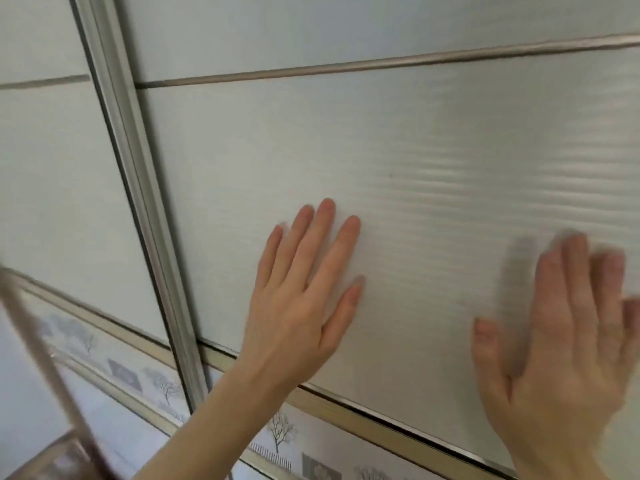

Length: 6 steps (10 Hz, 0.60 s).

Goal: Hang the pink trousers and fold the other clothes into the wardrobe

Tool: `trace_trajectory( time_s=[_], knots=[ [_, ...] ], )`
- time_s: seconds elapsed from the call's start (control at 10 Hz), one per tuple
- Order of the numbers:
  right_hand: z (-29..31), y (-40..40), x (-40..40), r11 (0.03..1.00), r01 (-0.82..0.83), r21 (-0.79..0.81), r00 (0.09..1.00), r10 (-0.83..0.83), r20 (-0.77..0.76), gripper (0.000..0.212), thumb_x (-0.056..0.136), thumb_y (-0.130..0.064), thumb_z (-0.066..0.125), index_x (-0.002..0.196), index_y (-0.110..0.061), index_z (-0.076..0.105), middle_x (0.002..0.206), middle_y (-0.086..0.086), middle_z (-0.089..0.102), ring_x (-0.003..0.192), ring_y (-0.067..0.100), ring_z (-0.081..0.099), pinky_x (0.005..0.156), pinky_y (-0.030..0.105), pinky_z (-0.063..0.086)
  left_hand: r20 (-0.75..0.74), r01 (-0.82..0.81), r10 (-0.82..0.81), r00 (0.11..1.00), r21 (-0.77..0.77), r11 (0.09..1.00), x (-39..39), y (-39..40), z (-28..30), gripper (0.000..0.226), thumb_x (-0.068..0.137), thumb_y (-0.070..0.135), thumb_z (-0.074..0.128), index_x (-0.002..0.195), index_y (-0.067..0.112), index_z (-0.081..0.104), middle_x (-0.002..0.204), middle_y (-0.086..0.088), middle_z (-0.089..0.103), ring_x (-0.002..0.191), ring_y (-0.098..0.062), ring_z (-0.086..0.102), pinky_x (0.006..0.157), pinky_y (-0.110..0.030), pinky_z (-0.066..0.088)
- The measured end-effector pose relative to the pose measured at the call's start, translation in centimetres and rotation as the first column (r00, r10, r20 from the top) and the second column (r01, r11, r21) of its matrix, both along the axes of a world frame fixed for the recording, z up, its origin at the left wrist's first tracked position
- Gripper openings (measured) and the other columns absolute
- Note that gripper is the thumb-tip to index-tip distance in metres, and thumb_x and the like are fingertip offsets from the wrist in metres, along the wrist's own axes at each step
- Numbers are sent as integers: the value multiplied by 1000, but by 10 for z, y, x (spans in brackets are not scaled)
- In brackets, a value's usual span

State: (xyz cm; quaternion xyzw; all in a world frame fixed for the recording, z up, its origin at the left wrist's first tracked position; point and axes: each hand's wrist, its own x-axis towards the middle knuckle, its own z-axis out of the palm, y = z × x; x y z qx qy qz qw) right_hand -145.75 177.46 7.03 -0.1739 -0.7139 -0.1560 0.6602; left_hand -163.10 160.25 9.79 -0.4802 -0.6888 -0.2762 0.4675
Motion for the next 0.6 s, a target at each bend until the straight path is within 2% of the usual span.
trace_trajectory(
  time_s=[0.1,0.2,0.3,0.4,0.5,0.6],
  knots=[
    [-2,-8,-5,988,-149,26,988,148,44,59,104,-38,44,152,-4,46,160,16,42,154,33,32,123,53,21,11,-128,129,992,-14,992,17,-13,-3,57,111,35,42,160,9,32,168,-13,32,159,-30,23,125,-59,25],
    [0,-19,-2,917,-395,-51,915,397,68,56,107,-38,41,149,-3,50,158,16,43,153,35,34,125,52,23,81,-295,292,953,19,955,44,-27,-16,55,109,34,46,158,8,40,162,-10,43,156,-27,32,123,-56,30],
    [-2,-31,4,775,-610,-165,763,631,141,55,109,-39,43,150,-4,49,159,15,44,153,34,33,125,54,23,182,-447,439,880,5,895,86,-46,-34,52,108,32,49,154,8,47,156,-9,51,151,-27,40,119,-54,35],
    [-4,-40,9,643,-720,-262,606,766,216,54,109,-41,44,149,-6,51,158,12,47,153,30,35,127,49,20,274,-596,598,753,-102,797,132,-71,-51,51,109,37,48,154,12,48,154,-4,53,149,-24,42,121,-51,34],
    [-11,-52,11,574,-772,-273,489,811,322,52,107,-41,48,148,-9,54,157,9,49,152,26,36,127,48,22,265,-695,705,658,-145,704,171,-98,-61,50,109,40,47,152,13,51,150,-3,57,147,-22,46,122,-48,34],
    [-11,-69,12,521,-803,-290,399,830,389,54,107,-46,45,148,-12,53,156,7,50,151,25,38,126,49,24,285,-753,754,592,-136,643,200,-120,-56,49,109,38,48,148,11,54,147,-5,60,143,-24,50,121,-45,36]
  ],
)
